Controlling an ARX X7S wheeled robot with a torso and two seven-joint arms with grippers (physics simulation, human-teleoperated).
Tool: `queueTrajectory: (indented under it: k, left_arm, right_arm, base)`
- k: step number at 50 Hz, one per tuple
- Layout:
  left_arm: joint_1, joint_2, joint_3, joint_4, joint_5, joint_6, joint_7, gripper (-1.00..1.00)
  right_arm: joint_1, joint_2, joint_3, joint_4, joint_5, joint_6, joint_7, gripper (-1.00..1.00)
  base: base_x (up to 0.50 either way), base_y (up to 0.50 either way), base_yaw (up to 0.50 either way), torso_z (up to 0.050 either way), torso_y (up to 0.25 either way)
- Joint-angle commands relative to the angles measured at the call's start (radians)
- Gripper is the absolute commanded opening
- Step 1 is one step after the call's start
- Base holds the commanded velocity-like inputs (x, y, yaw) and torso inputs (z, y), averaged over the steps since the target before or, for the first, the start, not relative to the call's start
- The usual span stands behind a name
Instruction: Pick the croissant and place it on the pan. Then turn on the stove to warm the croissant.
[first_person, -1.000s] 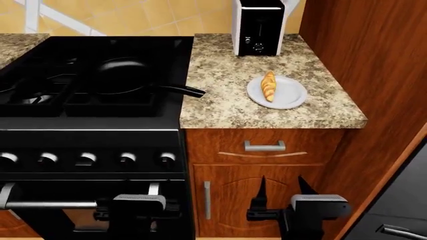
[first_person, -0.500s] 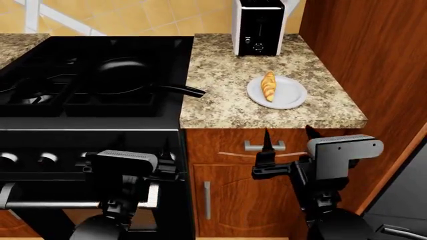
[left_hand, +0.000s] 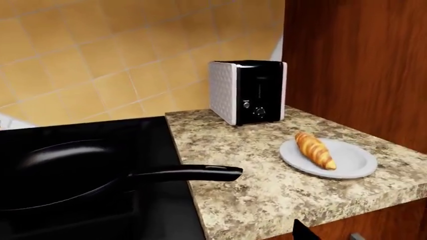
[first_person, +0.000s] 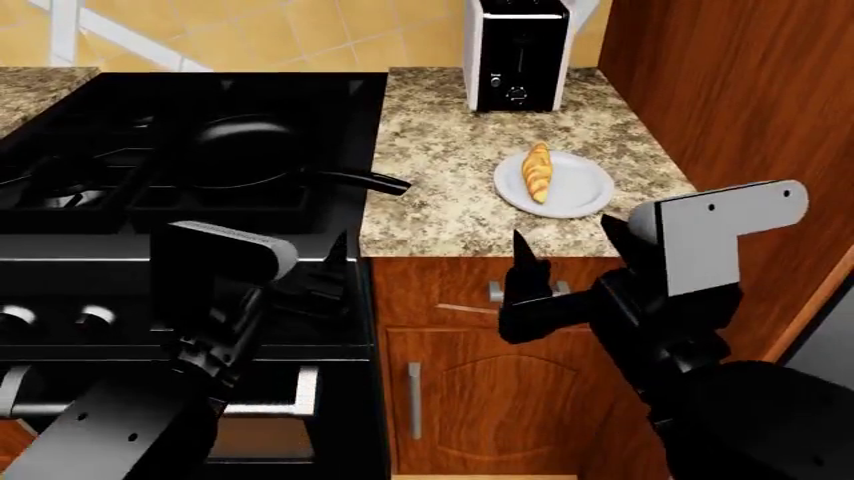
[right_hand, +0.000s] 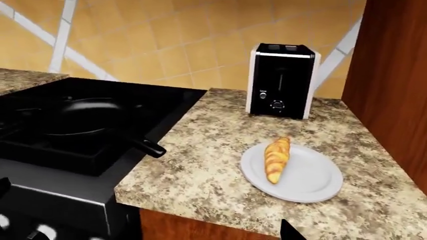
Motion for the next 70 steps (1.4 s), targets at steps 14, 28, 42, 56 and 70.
queueTrajectory:
  k: [14, 28, 42, 56, 70]
  left_arm:
    - [-0.091, -0.050, -0.033, 0.050, -0.110, -0.146, 0.028, 1.00]
    - [-0.092, -0.054, -0.018, 0.051, -0.106, -0.118, 0.037, 1.00]
    - [-0.105, -0.047, -0.026, 0.040, -0.122, -0.130, 0.024, 1.00]
    - [-0.113, -0.045, -0.004, 0.010, -0.108, -0.109, 0.026, 1.00]
    - [-0.113, -0.046, 0.005, -0.004, -0.107, -0.094, 0.028, 1.00]
  right_arm:
    - [0.140, 0.155, -0.020, 0.053, 0.547, -0.011, 0.442, 1.00]
    - [0.116, 0.150, -0.005, 0.061, 0.541, -0.057, 0.412, 1.00]
    - [0.126, 0.169, -0.023, 0.064, 0.560, -0.079, 0.423, 1.00]
    - [0.130, 0.166, -0.046, 0.090, 0.526, -0.084, 0.391, 1.00]
    - [0.137, 0.183, -0.093, 0.113, 0.559, -0.094, 0.431, 1.00]
  base:
    - [0.00, 0.00, 0.00, 0.000, 0.000]
    - [0.12, -0.02, 0.00, 0.000, 0.000]
    - [0.39, -0.06, 0.00, 0.000, 0.000]
    - [0.48, -0.08, 0.00, 0.000, 0.000]
    - [0.39, -0.06, 0.00, 0.000, 0.001]
